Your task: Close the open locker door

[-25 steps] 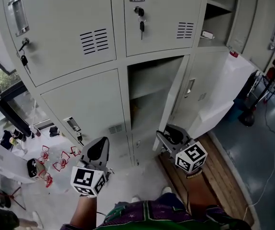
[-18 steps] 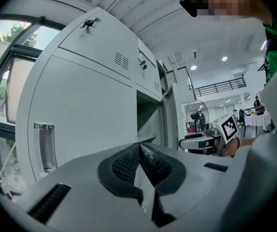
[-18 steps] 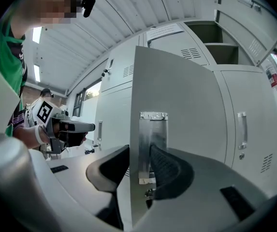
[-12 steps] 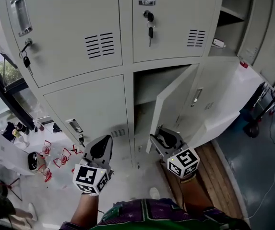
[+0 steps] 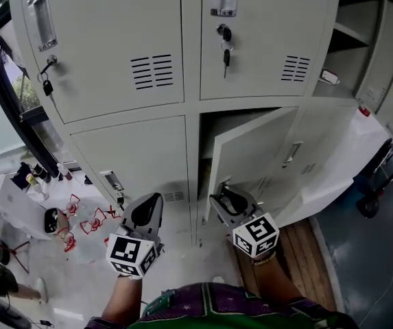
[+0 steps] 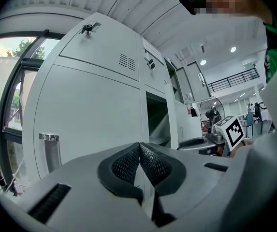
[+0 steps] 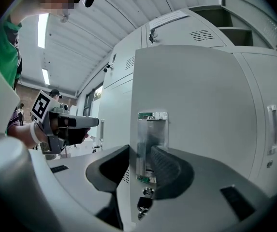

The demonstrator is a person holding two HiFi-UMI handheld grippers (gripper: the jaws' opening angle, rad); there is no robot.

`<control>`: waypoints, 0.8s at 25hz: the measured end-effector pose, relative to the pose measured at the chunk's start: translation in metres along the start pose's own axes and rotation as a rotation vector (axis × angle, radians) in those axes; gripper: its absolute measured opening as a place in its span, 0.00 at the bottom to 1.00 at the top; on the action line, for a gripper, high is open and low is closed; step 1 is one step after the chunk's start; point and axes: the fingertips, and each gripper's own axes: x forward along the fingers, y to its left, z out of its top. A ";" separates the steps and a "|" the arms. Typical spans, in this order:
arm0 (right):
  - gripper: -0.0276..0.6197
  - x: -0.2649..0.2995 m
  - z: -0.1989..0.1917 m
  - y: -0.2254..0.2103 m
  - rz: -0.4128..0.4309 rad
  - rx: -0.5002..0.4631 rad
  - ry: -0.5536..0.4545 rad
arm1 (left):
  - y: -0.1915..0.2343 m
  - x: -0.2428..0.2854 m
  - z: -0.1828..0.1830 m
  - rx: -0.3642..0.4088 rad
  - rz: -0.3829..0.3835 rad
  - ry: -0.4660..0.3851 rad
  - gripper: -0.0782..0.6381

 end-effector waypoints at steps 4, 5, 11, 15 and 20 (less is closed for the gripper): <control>0.27 0.011 0.001 -0.004 0.018 -0.004 0.012 | 0.006 -0.001 -0.001 0.003 0.033 -0.007 0.14; 0.27 0.013 0.001 -0.004 0.021 -0.007 0.015 | 0.008 -0.001 -0.002 0.004 0.041 -0.010 0.14; 0.24 0.025 0.002 -0.007 0.043 -0.035 0.024 | 0.012 -0.003 -0.002 -0.012 0.074 0.006 0.14; 0.22 0.031 0.005 -0.017 0.034 -0.012 0.010 | 0.016 -0.003 -0.001 -0.005 0.089 -0.001 0.14; 0.20 0.036 0.010 -0.034 0.012 -0.001 0.000 | 0.018 -0.005 -0.005 -0.012 0.100 0.019 0.14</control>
